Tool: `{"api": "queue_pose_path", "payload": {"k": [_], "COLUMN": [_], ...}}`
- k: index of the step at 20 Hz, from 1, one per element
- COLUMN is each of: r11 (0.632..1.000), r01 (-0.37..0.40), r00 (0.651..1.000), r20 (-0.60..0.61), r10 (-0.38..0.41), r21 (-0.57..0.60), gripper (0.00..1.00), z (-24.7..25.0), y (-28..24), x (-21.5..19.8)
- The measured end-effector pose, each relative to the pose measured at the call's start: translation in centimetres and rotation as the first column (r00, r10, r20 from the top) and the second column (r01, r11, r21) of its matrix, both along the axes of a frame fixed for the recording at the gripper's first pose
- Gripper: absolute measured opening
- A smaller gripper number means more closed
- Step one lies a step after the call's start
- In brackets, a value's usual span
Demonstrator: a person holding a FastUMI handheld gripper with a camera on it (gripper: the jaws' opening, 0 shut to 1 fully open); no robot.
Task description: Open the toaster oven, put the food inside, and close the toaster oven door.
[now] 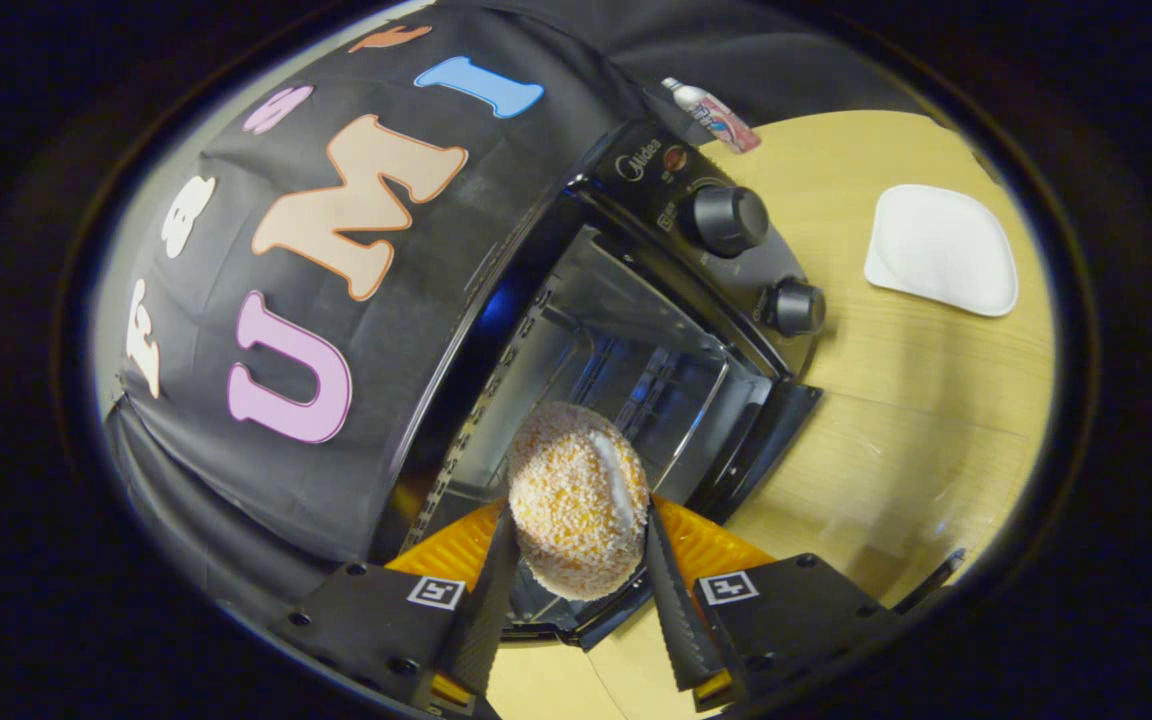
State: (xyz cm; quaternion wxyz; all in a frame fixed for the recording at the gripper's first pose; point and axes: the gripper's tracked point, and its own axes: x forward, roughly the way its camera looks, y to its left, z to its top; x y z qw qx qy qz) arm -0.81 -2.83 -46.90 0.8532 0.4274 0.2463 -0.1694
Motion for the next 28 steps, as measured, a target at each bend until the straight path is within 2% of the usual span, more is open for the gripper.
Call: {"api": "queue_pose_path", "payload": {"k": [7,15,24,28], "r11": [1.0,1.0,0.998,0.991], "r01": [0.006,0.009,-0.045,-0.083], "r00": [1.0,1.0,0.999,0.995], "r20": [-0.004,0.008,0.028,0.045], "r10": [-0.006,-0.008,0.046,0.088], "r21": [0.016,-0.007,-0.047,-0.103], "gripper": [0.7,1.0,0.99,0.99], "z": [-0.9,0.2,2.4,4.4], "y": [0.0,-0.6,0.1,-0.1], "x": [0.9,0.0,-3.2,-5.3]}}
